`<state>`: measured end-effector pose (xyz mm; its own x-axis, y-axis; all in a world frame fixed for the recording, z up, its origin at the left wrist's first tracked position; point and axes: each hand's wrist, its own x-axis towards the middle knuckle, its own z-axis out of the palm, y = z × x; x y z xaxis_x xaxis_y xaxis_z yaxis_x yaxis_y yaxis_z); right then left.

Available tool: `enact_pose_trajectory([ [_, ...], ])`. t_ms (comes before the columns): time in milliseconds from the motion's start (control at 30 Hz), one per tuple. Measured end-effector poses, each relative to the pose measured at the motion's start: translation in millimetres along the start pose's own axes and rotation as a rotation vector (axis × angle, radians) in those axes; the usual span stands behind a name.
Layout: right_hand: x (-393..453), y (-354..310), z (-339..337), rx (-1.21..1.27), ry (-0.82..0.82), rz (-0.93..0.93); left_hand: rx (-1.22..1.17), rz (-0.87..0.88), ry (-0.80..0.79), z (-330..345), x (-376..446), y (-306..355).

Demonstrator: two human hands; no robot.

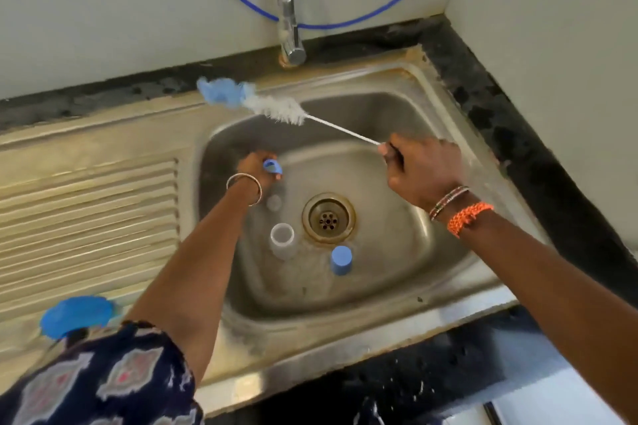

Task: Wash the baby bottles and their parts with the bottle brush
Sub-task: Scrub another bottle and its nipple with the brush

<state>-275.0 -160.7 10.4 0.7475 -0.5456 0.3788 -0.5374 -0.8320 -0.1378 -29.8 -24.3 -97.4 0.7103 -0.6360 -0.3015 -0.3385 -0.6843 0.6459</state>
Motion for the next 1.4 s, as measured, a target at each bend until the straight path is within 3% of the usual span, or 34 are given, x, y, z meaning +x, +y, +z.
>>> enact_pose_trajectory([
  [167,13.5,1.6,17.9,-0.011,0.015,-0.055,0.172,0.018,-0.087,19.6,21.5,-28.0],
  [367,13.5,9.2,21.5,0.028,-0.025,0.024,0.248,0.057,-0.176,25.7,22.1,-44.5],
  [467,5.1,10.7,19.6,0.054,-0.059,0.091,0.480,0.148,-0.184,29.0,5.3,-37.2],
  [633,-12.4,10.0,9.0,0.060,-0.096,0.157,0.434,0.080,-0.257,35.6,-8.2,-36.5],
  [800,-24.6,12.8,-9.1,0.028,-0.129,0.172,0.018,-0.211,-0.068,23.3,-11.8,-37.0],
  [867,-29.8,13.9,-15.6,0.009,-0.127,0.180,-0.189,-0.265,-0.088,12.9,-20.5,-23.2],
  [1033,-47.9,17.7,-35.5,0.049,0.055,0.179,-0.987,-0.226,0.034,-16.4,-44.9,8.3],
  [1133,-56.6,19.9,-44.9,0.092,0.195,0.165,-1.336,-0.153,0.032,-46.2,-66.7,31.1],
  [1400,-66.6,34.0,-82.0,0.124,0.371,0.109,-1.638,-0.025,0.117,-101.5,-101.9,74.9],
])
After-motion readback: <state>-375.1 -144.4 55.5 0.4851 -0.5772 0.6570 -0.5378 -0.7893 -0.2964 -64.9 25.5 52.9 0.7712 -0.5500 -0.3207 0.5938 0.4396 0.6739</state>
